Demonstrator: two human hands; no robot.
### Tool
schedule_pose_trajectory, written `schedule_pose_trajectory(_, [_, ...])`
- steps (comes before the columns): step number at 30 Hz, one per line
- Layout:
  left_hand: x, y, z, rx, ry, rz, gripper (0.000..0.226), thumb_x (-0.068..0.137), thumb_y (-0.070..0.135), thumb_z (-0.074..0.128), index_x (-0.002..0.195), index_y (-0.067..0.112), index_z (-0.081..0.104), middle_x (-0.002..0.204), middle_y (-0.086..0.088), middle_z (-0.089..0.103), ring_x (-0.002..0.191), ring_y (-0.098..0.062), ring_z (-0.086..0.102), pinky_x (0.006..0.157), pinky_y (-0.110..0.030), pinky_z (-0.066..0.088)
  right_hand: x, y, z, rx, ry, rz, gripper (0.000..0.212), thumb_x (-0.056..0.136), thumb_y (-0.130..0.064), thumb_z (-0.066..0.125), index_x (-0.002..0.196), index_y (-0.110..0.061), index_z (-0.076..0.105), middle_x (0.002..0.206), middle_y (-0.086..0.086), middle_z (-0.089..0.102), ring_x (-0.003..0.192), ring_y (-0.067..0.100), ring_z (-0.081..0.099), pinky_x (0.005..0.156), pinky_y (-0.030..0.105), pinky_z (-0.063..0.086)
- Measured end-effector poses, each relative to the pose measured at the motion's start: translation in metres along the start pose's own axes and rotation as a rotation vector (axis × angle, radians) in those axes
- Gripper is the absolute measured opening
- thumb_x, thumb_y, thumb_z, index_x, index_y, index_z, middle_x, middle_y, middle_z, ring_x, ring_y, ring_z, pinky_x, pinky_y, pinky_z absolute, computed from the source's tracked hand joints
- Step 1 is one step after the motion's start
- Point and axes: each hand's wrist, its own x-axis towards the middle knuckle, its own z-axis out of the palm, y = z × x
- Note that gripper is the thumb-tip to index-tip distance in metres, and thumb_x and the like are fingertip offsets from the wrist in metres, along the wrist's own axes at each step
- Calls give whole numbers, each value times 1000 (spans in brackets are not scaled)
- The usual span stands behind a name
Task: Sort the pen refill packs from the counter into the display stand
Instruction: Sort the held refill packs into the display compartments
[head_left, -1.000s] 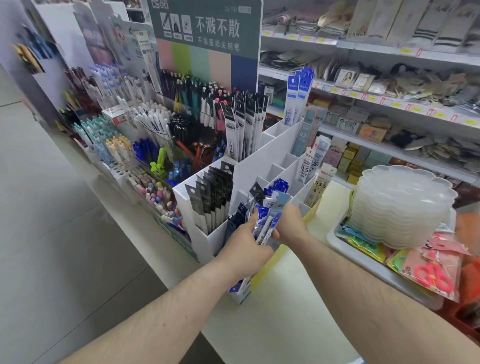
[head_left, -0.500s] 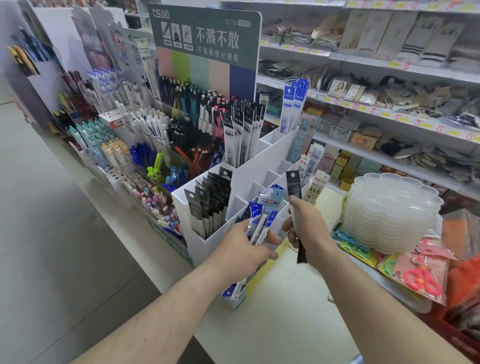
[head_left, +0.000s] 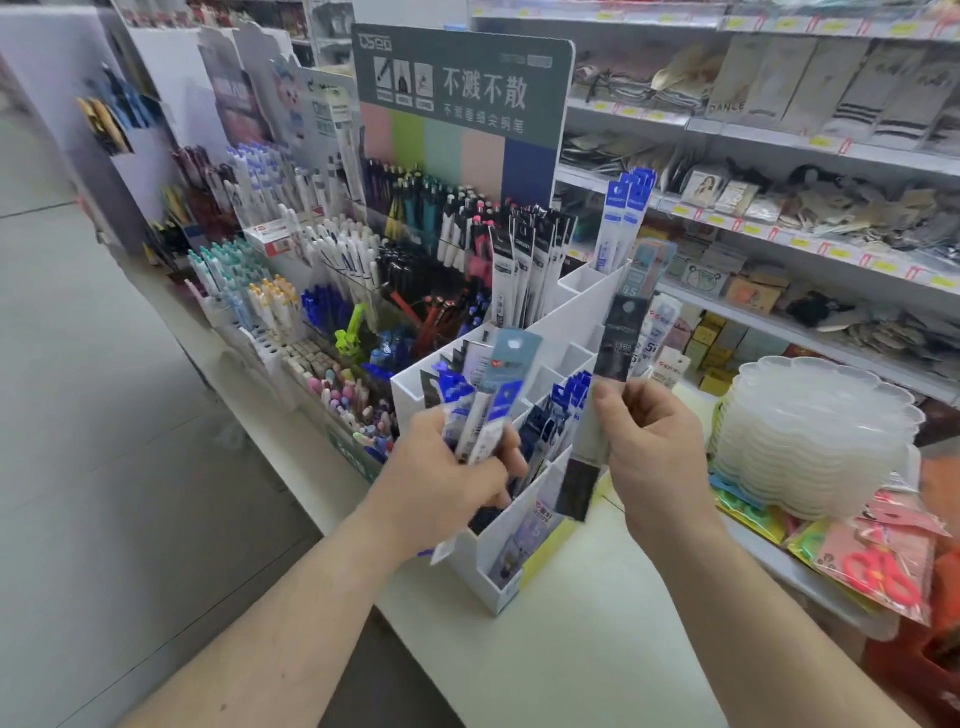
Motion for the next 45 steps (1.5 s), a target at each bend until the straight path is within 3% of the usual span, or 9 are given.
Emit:
schedule_pose_trajectory(4, [-3,-6,-34,35,169,41,10,71,-3,59,76,0,66,72,-8,73,57,-21,67,58,-29,57,-5,-7,4,17,-60,-188,37,94,-17,65,75,11,50,61,11,40,57,22,35,54,43,31])
schedule_pose_trajectory(7, [-3,-9,-52,134,233,-5,18,80,-13,57,80,2,68,79,0,77,58,-22,71,54,-25,55,-9,-15,9,52,-67,-229,24,91,-7,66,75,9,58,55,2,52,47,15,48,48,28,42])
schedule_pose_trajectory(14, [1,-3,-56,97,47,-130,14,78,-4,60,72,9,59,87,-9,70,79,-27,76,52,-32,51,-18,-11,36,62,-147,-227,26,90,7,65,79,-16,71,66,-5,71,60,11,69,60,18,55])
schedule_pose_trajectory(18, [2,2,-58,-11,-12,-166,33,78,-13,59,65,17,63,87,-23,65,79,-33,75,48,-30,49,-18,2,52,-76,-72,-321,27,87,-11,71,73,-34,73,68,-5,71,67,30,70,67,43,60])
schedule_pose_trajectory(20, [2,3,-59,-67,-24,-167,34,72,-6,60,59,24,66,100,-21,66,85,-34,75,47,-27,49,-16,11,60,-178,-59,-382,12,85,-20,67,74,-22,70,65,7,66,65,38,64,64,50,57])
schedule_pose_trajectory(27, [3,-2,-61,-88,128,-67,16,63,6,54,63,19,63,104,7,76,61,-31,72,47,-25,49,-15,40,83,-621,-131,-497,30,81,-28,61,58,-10,58,51,-2,40,52,23,37,47,34,40])
schedule_pose_trajectory(33, [-2,-1,-57,-127,293,55,16,66,5,52,69,18,61,94,3,77,53,-21,67,50,-27,51,-16,46,85,-722,-240,-327,30,89,-36,64,73,-13,72,59,5,63,58,29,54,56,35,49])
schedule_pose_trajectory(39, [-8,9,-32,-304,48,2,21,69,5,58,64,20,70,62,-14,63,48,-20,60,52,-30,51,-22,17,61,-444,-238,-93,23,88,-23,71,65,-23,72,50,-15,55,49,4,46,54,19,37])
schedule_pose_trajectory(45, [-5,2,2,-453,-153,-237,16,87,9,68,74,16,64,64,-6,57,51,-18,58,52,-29,52,-37,-10,18,74,28,140,27,96,-18,62,82,5,68,53,1,47,47,11,37,45,24,31])
